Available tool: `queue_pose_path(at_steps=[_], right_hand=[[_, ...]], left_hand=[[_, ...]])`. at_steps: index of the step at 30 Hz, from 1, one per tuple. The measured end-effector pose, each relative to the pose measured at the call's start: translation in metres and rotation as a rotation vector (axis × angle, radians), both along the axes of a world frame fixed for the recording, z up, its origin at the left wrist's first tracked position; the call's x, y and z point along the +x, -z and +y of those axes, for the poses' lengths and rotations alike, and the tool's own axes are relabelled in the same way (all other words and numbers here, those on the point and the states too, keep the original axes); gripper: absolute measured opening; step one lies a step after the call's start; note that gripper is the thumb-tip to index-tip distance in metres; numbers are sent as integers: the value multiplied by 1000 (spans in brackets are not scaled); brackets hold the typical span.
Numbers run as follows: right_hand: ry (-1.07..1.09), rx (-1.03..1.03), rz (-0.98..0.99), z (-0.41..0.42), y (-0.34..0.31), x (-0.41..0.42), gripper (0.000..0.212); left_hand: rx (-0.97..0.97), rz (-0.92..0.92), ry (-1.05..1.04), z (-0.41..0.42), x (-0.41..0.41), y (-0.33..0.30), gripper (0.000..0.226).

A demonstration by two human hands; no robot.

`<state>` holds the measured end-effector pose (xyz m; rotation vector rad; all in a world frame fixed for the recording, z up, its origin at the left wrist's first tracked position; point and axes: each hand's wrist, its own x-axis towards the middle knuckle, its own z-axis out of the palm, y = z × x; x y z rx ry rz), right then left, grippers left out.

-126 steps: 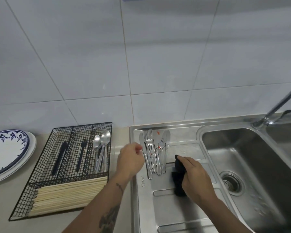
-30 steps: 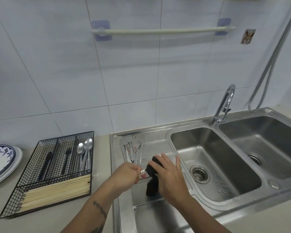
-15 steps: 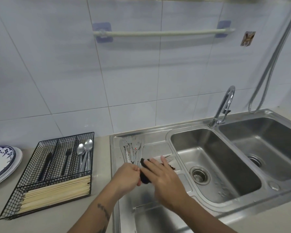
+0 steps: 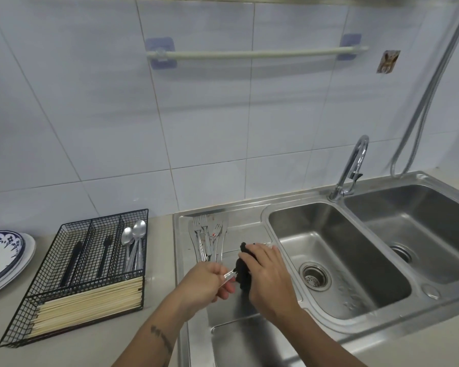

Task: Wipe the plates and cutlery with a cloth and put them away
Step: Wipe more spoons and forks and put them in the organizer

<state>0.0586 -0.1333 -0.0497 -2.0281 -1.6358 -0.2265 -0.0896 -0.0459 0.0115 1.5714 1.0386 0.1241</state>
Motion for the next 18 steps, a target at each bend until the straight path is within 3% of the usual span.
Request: queue_pose_path(at_steps=[4, 8, 10, 18], right_hand=[[-46, 68, 45, -1, -4, 4, 37], [100, 57, 134, -5, -4, 17, 35], [157, 88, 149, -5, -8, 22, 37], [84, 74, 185, -6, -13, 2, 44]], left_hand=[[216, 185, 43, 2, -5, 6, 28], [423, 313, 119, 2, -9, 9, 17], [468, 309, 158, -1, -12, 12, 9], [707, 203, 199, -6, -4, 13, 21]])
